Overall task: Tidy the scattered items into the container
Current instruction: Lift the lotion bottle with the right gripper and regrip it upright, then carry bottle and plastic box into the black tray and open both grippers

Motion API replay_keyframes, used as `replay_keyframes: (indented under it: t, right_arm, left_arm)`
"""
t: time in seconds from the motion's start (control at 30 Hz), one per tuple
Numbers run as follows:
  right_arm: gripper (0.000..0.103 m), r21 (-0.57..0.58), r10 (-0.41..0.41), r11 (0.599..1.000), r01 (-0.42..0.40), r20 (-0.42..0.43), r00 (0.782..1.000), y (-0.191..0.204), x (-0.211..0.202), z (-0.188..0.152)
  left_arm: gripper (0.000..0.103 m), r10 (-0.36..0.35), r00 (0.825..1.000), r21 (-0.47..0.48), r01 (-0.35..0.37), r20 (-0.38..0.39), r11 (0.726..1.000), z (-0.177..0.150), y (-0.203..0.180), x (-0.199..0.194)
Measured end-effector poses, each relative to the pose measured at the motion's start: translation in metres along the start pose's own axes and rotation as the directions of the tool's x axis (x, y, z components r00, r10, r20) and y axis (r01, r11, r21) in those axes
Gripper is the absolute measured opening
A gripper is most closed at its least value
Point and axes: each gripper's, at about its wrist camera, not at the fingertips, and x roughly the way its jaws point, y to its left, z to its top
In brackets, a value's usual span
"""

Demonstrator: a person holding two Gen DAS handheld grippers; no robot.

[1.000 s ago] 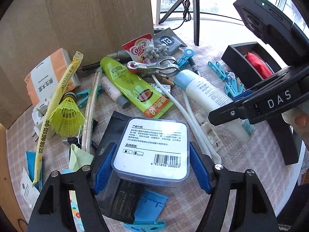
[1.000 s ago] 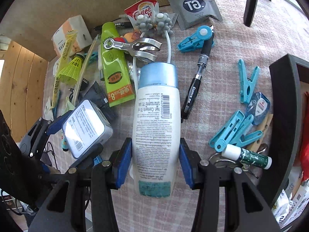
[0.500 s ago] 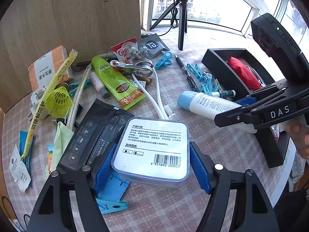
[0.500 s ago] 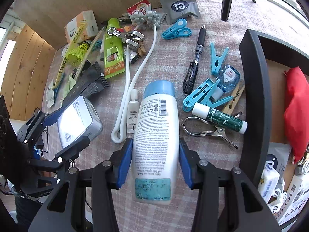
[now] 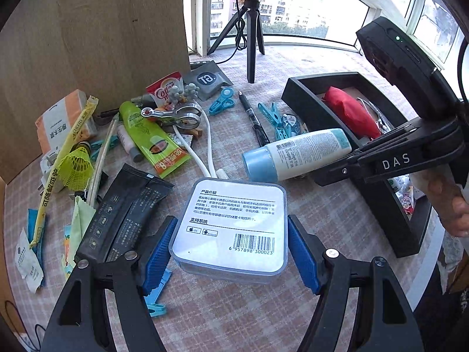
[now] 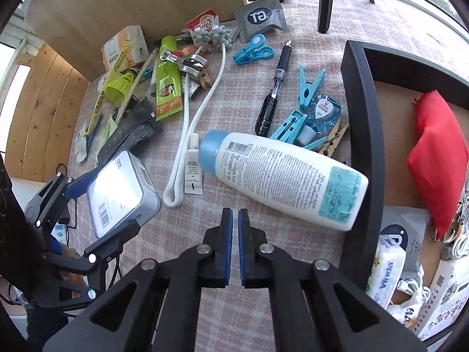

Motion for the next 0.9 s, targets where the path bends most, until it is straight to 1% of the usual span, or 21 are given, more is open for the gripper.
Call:
replay_keyframes:
  t: [0.03,0.1,0.17,0.23,0.27,0.3,0.33,0.4,0.43,0.47,0.53,0.63,0.7,0.8,0.9]
  right_arm:
    - [0.009,0.01,0.011,1.0,-0.011,-0.013,1.0,-0.004,0.001,0.002]
    - [0.009,0.005,0.007,1.0,-0.007,0.004,1.0,-0.006,-0.003,0.005]
    - [0.014,-0.021,-0.002,1.0,0.003,0.022,1.0,-0.005,-0.013,0.008]
    - [0.028,-0.046,0.01,0.999,-0.008,0.03,0.999,-0.003,-0.022,0.01]
    - [0.032,-0.069,-0.002,0.998,0.004,0.036,0.999,0.0,-0.025,0.012]
    - [0.042,-0.095,-0.024,0.995,0.028,0.044,0.999,0.003,-0.029,0.014]
    - [0.047,-0.117,-0.046,0.992,0.053,0.057,0.997,0.006,-0.032,0.016]
    - [0.049,-0.183,-0.07,0.98,0.084,0.08,0.994,0.016,-0.036,0.022]
    - [0.057,-0.239,-0.074,0.967,0.091,0.076,0.994,0.024,-0.035,0.025]
    - [0.06,-0.301,-0.079,0.949,0.096,0.065,0.995,0.031,-0.032,0.028]
    - [0.061,-0.399,-0.123,0.906,0.141,0.07,0.99,0.044,-0.026,0.034]
    - [0.062,-0.569,-0.19,0.804,0.173,0.03,0.981,0.062,-0.009,0.036]
    - [0.062,-0.66,-0.239,0.728,0.182,0.005,0.971,0.071,0.004,0.033]
    - [0.062,-0.76,-0.282,0.627,0.172,-0.016,0.959,0.082,0.018,0.026]
    - [0.062,-0.817,-0.319,0.553,0.163,-0.027,0.947,0.086,0.033,0.022]
  left_arm:
    - [0.071,0.001,1.0,-0.002,-0.001,0.0,1.0,-0.001,0.0,-0.001]
    - [0.071,-0.005,1.0,-0.011,0.005,0.001,1.0,-0.002,0.002,-0.003]
    - [0.071,-0.001,1.0,-0.015,0.001,0.003,1.0,-0.004,0.004,-0.005]
    - [0.071,0.002,1.0,-0.018,-0.002,0.004,1.0,-0.005,0.005,-0.007]
    - [0.071,0.003,1.0,-0.023,-0.002,0.004,1.0,-0.005,0.006,-0.008]
    - [0.071,0.001,1.0,-0.028,-0.001,0.004,1.0,-0.006,0.007,-0.008]
    - [0.071,-0.002,1.0,-0.03,0.002,0.005,1.0,-0.006,0.008,-0.009]
    - [0.071,0.0,1.0,-0.032,0.001,0.009,0.999,-0.007,0.01,-0.012]
    - [0.071,0.0,1.0,-0.036,0.0,0.008,0.999,-0.008,0.011,-0.013]
    - [0.071,0.001,1.0,-0.039,-0.001,0.006,0.999,-0.009,0.012,-0.014]
    - [0.071,0.003,1.0,-0.049,-0.003,0.004,0.999,-0.012,0.015,-0.017]
    - [0.071,-0.004,1.0,-0.077,0.004,-0.003,0.997,-0.017,0.02,-0.023]
    - [0.071,0.002,1.0,-0.1,-0.003,-0.005,0.995,-0.02,0.023,-0.025]
    - [0.071,0.001,1.0,-0.139,-0.002,-0.01,0.99,-0.025,0.026,-0.026]
    - [0.071,0.006,1.0,-0.164,-0.008,-0.014,0.986,-0.029,0.027,-0.026]
